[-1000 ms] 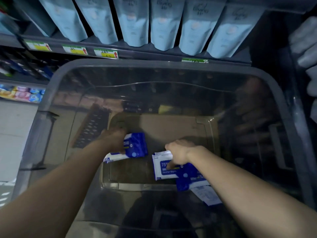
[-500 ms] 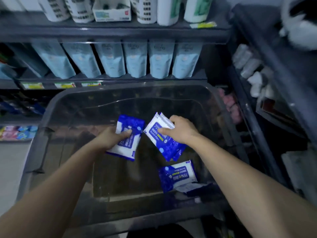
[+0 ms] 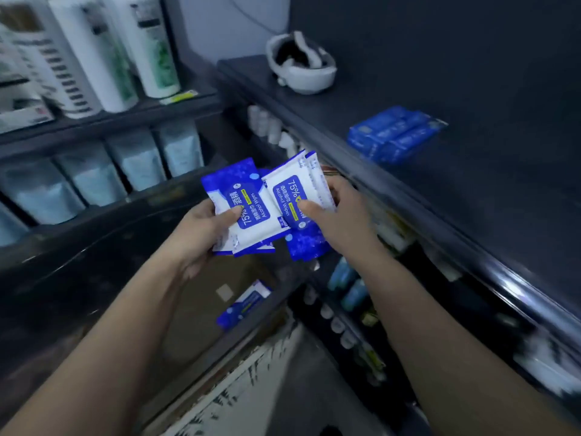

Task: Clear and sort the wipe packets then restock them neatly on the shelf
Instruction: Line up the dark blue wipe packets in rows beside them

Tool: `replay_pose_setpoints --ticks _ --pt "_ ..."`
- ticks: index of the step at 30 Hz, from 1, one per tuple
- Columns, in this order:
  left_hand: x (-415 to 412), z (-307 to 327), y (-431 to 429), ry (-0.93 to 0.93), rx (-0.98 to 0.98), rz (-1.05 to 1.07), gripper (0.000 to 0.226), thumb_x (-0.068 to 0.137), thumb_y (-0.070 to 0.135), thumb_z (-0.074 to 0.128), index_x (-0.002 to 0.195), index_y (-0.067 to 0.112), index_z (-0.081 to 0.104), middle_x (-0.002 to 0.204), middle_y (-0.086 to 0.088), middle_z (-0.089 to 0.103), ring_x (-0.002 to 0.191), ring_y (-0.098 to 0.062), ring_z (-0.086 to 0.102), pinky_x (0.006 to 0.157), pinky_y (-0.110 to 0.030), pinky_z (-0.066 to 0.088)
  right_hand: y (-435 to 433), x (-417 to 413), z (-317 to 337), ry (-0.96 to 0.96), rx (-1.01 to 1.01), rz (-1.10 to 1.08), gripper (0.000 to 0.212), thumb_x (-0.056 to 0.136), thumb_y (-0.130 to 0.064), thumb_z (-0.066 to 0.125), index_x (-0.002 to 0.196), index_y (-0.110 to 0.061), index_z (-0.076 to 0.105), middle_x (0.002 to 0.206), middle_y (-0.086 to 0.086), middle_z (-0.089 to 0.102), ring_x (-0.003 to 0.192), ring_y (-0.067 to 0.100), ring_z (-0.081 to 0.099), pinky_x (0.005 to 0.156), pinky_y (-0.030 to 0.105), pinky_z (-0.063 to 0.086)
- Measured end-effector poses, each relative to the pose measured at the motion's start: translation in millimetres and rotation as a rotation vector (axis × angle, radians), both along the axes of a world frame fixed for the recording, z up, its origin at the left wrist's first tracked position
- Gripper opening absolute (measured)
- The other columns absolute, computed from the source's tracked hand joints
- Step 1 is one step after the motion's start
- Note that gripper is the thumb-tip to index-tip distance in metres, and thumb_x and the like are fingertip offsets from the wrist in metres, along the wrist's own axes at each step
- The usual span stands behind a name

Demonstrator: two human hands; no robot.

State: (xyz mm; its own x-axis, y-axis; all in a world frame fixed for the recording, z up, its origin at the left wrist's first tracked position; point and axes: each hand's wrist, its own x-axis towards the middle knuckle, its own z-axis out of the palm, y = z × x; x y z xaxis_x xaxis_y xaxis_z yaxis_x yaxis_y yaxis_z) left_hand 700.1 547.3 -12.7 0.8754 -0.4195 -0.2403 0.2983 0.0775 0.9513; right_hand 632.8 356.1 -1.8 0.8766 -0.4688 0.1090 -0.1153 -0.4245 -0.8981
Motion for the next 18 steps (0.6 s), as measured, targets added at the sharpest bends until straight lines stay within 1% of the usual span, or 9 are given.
replay_pose_setpoints --ticks 1,2,3,5,7,8,11,14,18 --pt "-10.1 7.7 -15.0 -0.029 -0.009 -0.042 0.01 0.096 0.001 0.047 0.099 0.004 0.057 0.063 -0.001 0.071 0.047 -0.007 0.064 0.042 -0.015 0.047 -11.2 -17.7 5.9 -0.008 -0.001 -0.043 0.021 0.077 -0.027 0.073 0.091 -0.024 0.058 0.09 -0.01 0.069 0.086 0.017 0.066 0.084 0.043 0.053" --pt "-20.0 13.1 -30.1 -0.05 -0.018 -0.083 0.01 0.095 0.002 0.048 0.1 0.004 0.057 0.064 -0.002 0.072 0.048 -0.007 0.064 0.042 -0.015 0.047 -22.2 -35.9 11.2 -0.013 -0.008 -0.09 0.021 0.077 -0.027 0.073 0.092 -0.026 0.058 0.091 -0.011 0.068 0.086 0.015 0.066 0.084 0.043 0.053" --pt "-30.3 17.5 -45.3 -0.063 -0.029 -0.122 0.014 0.095 0.004 0.05 0.106 0.004 0.058 0.074 -0.003 0.074 0.057 -0.01 0.069 0.047 -0.017 0.05 -33.5 -55.0 16.0 -0.025 -0.015 -0.143 0.023 0.076 -0.029 0.073 0.094 -0.026 0.059 0.092 -0.01 0.069 0.087 0.015 0.066 0.084 0.043 0.053" --pt "-52.3 22.2 -77.1 -0.074 -0.053 -0.196 0.024 0.095 0.009 0.052 0.117 0.007 0.06 0.099 -0.008 0.074 0.081 -0.021 0.072 0.063 -0.028 0.058 -57.9 -95.4 23.9 -0.053 -0.038 -0.246 0.029 0.071 -0.033 0.071 0.098 -0.025 0.061 0.093 -0.008 0.07 0.086 0.017 0.066 0.083 0.044 0.053" --pt "-80.2 26.0 -111.1 -0.088 -0.072 -0.257 0.025 0.096 0.013 0.052 0.118 0.013 0.061 0.108 -0.009 0.072 0.094 -0.029 0.069 0.078 -0.038 0.058 -83.1 -140.0 31.2 -0.065 -0.078 -0.33 0.027 0.074 -0.028 0.074 0.098 -0.022 0.061 0.092 -0.008 0.07 0.084 0.017 0.065 0.082 0.044 0.053" --pt "-96.8 28.3 -129.5 -0.103 -0.071 -0.293 0.022 0.096 0.015 0.051 0.116 0.016 0.062 0.107 -0.007 0.073 0.096 -0.03 0.067 0.082 -0.04 0.055 -96.3 -163.5 34.2 -0.066 -0.095 -0.37 0.026 0.076 -0.026 0.074 0.098 -0.021 0.061 0.092 -0.008 0.07 0.083 0.017 0.065 0.082 0.043 0.053" --pt "-152.8 35.9 -182.8 -0.155 -0.094 -0.402 0.021 0.098 0.016 0.049 0.113 0.019 0.062 0.1 -0.001 0.074 0.086 -0.02 0.071 0.07 -0.03 0.057 -132.6 -238.8 43.3 -0.064 -0.135 -0.476 0.024 0.079 -0.024 0.074 0.098 -0.023 0.059 0.094 -0.01 0.068 0.084 0.014 0.064 0.081 0.039 0.053" --pt "-215.1 40.4 -231.0 -0.196 -0.145 -0.495 0.023 0.094 0.014 0.054 0.115 0.019 0.063 0.102 -0.002 0.074 0.085 -0.017 0.071 0.073 -0.032 0.059 -164.9 -317.4 49.8 -0.055 -0.189 -0.568 0.026 0.079 -0.024 0.073 0.101 -0.023 0.058 0.097 -0.009 0.068 0.087 0.016 0.063 0.083 0.038 0.052" --pt "-308.9 46.5 -291.8 -0.182 -0.205 -0.607 0.027 0.089 0.008 0.057 0.113 0.018 0.063 0.094 -0.001 0.075 0.075 -0.013 0.071 0.059 -0.026 0.057 -205.4 -431.0 55.0 -0.023 -0.24 -0.688 0.029 0.081 -0.025 0.072 0.105 -0.022 0.057 0.097 -0.009 0.063 0.088 0.017 0.06 0.078 0.034 0.048"
